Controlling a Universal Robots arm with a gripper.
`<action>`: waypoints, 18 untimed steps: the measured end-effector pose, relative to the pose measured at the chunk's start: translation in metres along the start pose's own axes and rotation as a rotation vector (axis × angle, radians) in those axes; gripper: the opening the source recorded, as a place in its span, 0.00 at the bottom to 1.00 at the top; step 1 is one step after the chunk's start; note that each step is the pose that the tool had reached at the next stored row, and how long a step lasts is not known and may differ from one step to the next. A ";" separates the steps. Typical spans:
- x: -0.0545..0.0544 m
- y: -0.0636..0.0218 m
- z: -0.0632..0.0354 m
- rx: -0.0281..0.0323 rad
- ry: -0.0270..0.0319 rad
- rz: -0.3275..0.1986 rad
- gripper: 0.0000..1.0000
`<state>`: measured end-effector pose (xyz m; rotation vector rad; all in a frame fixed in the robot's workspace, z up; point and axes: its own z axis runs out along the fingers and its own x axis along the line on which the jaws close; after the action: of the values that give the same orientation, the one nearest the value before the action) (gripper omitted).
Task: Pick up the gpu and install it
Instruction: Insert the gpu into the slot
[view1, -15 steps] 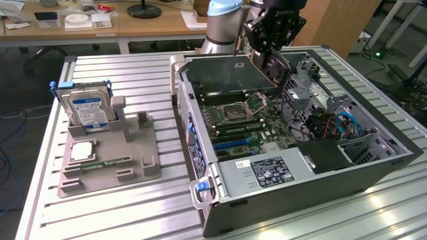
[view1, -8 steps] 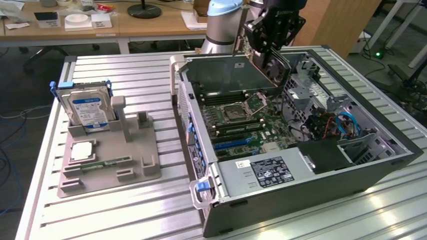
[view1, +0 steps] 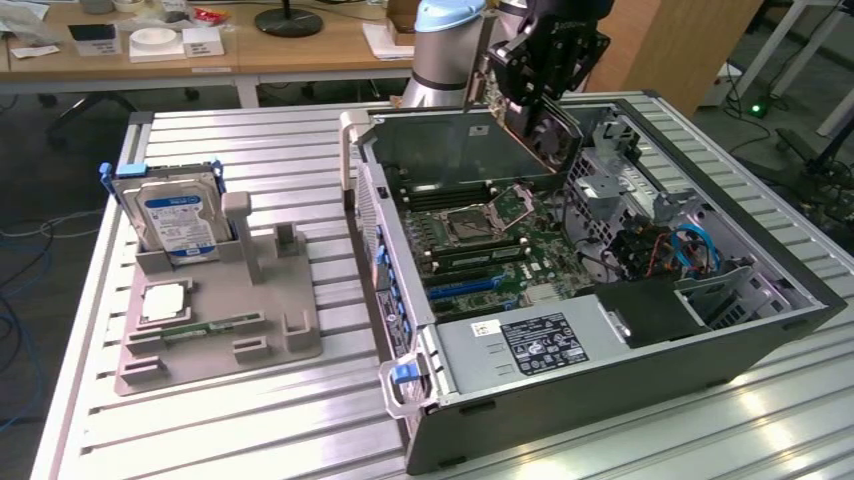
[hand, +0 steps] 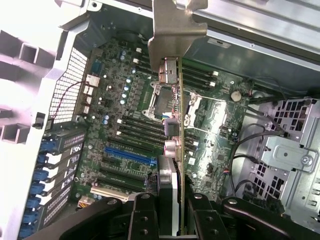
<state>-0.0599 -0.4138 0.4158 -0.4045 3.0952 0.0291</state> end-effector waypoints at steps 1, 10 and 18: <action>0.000 0.0000 0.0000 0.0000 0.0000 -0.003 0.28; 0.000 -0.0001 0.0000 -0.0012 0.0007 -0.052 0.28; 0.000 -0.0002 0.0000 -0.0026 0.0018 -0.116 0.28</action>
<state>-0.0599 -0.4140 0.4158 -0.5834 3.0676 0.0308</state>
